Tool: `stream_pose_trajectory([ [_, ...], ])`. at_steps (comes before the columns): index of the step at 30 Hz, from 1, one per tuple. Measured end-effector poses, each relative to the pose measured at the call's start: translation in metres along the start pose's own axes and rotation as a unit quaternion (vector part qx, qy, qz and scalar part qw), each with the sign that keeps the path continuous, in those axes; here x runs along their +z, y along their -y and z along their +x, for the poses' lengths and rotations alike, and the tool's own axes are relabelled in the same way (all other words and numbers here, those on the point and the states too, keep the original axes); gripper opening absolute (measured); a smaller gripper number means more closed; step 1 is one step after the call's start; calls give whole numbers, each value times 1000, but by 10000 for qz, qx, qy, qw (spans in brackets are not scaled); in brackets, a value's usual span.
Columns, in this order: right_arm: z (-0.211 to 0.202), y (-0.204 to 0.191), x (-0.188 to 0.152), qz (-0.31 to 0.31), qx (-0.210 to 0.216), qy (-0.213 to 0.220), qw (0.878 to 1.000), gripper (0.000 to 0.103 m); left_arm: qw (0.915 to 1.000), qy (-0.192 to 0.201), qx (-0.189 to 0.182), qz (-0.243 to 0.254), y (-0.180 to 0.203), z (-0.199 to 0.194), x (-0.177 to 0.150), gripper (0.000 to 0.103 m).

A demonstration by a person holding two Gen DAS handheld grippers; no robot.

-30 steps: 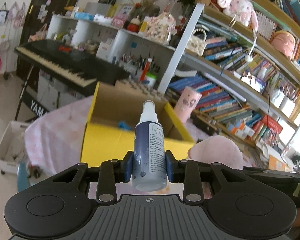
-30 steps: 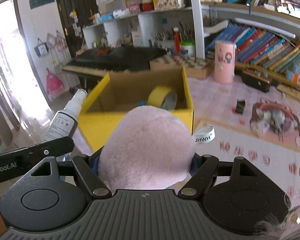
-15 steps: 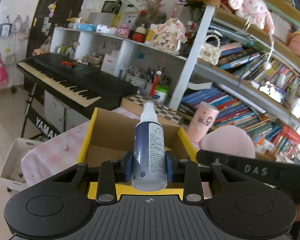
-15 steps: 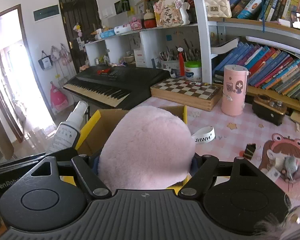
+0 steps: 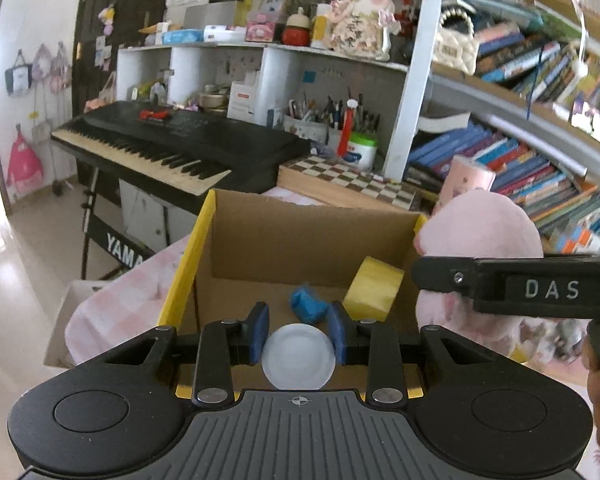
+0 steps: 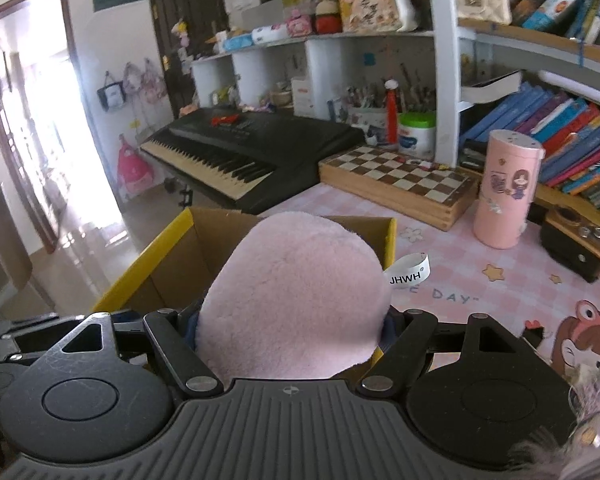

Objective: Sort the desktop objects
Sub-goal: 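Lower the spray bottle into the box and open the left gripper while the right tool lowers the pig, then open the right gripper to drop the plush pig into the yellow box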

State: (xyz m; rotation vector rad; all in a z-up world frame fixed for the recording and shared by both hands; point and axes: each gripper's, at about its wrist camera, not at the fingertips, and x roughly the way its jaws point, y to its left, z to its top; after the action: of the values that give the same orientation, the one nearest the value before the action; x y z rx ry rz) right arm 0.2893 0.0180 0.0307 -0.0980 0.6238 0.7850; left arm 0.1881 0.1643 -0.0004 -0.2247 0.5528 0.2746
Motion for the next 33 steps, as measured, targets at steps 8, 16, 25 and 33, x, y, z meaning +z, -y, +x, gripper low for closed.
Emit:
stream_pose_trajectory([
  [8,33,2,-4,-424,153,-453,9980,76,9997,-109,166,160,6,17,5,17],
  [16,55,-1,-8,-1011,218,-698,9922,77,9985,-118,538,21,4,24,1,21],
  [25,69,-4,-5,-1231,427,-949,9869,82,9965,11,782,-297,-5,15,-2,27],
  [33,66,-5,-3,-1196,423,-888,9879,85,9937,158,975,-533,-10,6,-2,56],
])
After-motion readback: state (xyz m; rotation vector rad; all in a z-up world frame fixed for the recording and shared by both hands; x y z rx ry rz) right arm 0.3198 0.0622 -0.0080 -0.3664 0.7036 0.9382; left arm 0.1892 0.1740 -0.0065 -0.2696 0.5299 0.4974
